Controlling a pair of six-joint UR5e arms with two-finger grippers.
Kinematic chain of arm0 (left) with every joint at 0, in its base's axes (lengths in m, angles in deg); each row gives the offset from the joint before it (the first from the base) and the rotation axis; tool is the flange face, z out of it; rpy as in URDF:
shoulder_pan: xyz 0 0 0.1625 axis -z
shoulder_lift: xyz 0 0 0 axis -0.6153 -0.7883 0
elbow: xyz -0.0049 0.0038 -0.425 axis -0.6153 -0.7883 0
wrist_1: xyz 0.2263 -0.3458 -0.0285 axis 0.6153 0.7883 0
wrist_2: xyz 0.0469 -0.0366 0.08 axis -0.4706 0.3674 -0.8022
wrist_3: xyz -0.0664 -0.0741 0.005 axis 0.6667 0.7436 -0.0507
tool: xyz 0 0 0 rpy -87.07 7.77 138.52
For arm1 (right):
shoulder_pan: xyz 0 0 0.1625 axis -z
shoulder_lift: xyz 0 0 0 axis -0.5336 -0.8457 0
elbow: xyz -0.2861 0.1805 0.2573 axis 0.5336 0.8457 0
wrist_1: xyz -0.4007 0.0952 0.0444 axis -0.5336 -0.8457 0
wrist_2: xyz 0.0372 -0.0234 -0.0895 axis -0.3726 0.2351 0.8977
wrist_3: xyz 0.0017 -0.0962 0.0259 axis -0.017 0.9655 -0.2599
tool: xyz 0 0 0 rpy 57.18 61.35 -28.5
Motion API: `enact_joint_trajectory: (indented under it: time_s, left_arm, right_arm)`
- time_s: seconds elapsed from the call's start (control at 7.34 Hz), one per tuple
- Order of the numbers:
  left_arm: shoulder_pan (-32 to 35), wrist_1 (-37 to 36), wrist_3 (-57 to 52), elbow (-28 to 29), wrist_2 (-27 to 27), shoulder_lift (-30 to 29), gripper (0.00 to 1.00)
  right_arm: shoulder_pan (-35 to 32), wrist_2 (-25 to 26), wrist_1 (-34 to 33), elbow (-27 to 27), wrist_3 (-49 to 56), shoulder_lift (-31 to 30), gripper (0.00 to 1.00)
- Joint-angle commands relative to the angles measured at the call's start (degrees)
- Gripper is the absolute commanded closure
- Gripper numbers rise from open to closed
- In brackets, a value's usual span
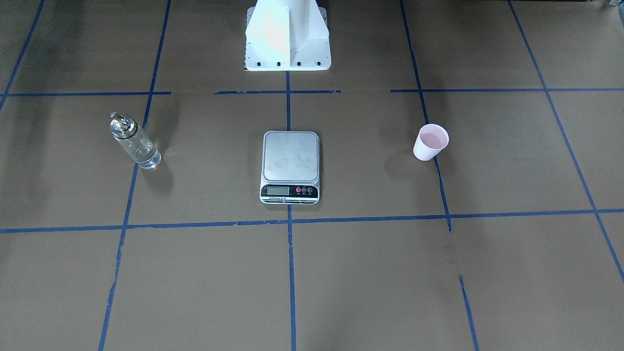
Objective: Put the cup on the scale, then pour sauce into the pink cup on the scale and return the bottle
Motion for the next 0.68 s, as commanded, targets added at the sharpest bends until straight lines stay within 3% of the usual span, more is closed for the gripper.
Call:
enact_joint_trajectory:
  time_s: [0.0, 0.14, 0.41, 0.54]
  left_arm:
    - [-0.25, 5.94, 1.07, 2.45, 2.22, -4.36, 0.0]
    - [-0.17, 6.11, 2.47, 5.16, 3.89, -6.45, 0.0]
    - [-3.91, 8.03, 6.4, 3.35, 4.35, -7.35, 0.0]
    - [-7.25, 8.66, 19.05, 2.73, 3.83, -7.44, 0.0]
  right_arm:
    - [0.04, -4.35, 1.27, 0.07, -4.96, 0.57, 0.0]
    - [0.04, -4.89, 1.44, 0.33, -5.15, 0.49, 0.0]
    - [0.13, -6.03, 1.53, -0.1, -5.5, 0.92, 0.0]
    - [0.39, -6.03, 1.62, 0.24, -5.51, 0.93, 0.0]
